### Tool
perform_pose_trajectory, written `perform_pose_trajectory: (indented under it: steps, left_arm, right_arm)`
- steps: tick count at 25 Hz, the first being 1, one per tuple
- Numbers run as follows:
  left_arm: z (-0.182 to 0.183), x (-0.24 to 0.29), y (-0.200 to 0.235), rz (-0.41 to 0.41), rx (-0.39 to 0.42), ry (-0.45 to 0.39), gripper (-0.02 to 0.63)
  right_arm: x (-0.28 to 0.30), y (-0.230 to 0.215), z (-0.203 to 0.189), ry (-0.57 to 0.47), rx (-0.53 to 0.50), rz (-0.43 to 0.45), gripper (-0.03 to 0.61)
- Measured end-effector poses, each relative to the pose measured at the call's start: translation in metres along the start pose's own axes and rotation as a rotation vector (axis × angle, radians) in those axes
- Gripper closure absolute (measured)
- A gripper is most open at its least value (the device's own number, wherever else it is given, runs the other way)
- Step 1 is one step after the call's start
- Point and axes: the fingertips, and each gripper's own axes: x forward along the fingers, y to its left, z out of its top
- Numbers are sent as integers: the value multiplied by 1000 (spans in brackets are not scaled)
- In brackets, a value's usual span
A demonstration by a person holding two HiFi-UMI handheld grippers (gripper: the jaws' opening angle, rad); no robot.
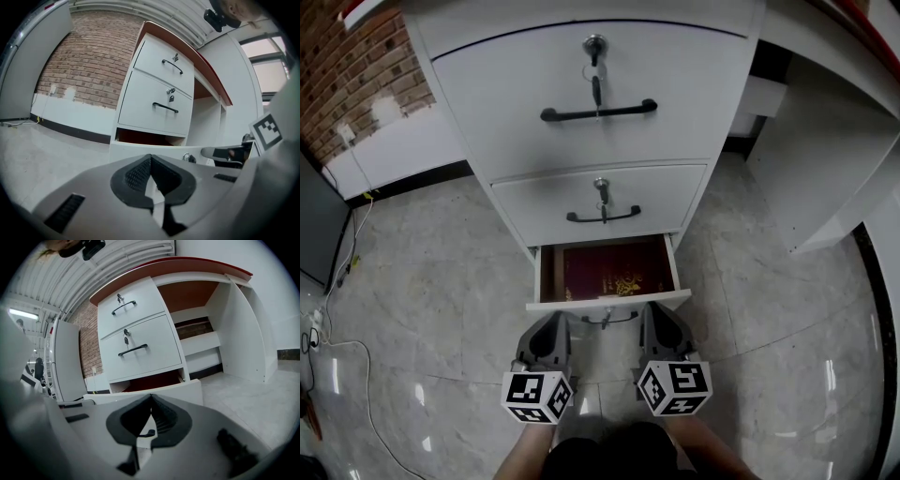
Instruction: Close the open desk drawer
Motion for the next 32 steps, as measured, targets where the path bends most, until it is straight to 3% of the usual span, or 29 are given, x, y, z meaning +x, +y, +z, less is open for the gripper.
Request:
perform_pose_trajectory:
  steps: [11, 32]
  left_arm:
    - [9, 23, 8, 8, 21, -1, 604]
    - [26, 81, 27, 36, -57, -3, 604]
  right_arm:
    - [24, -5, 9, -28, -7, 22, 568]
    - [87, -24, 28, -4, -14, 37, 567]
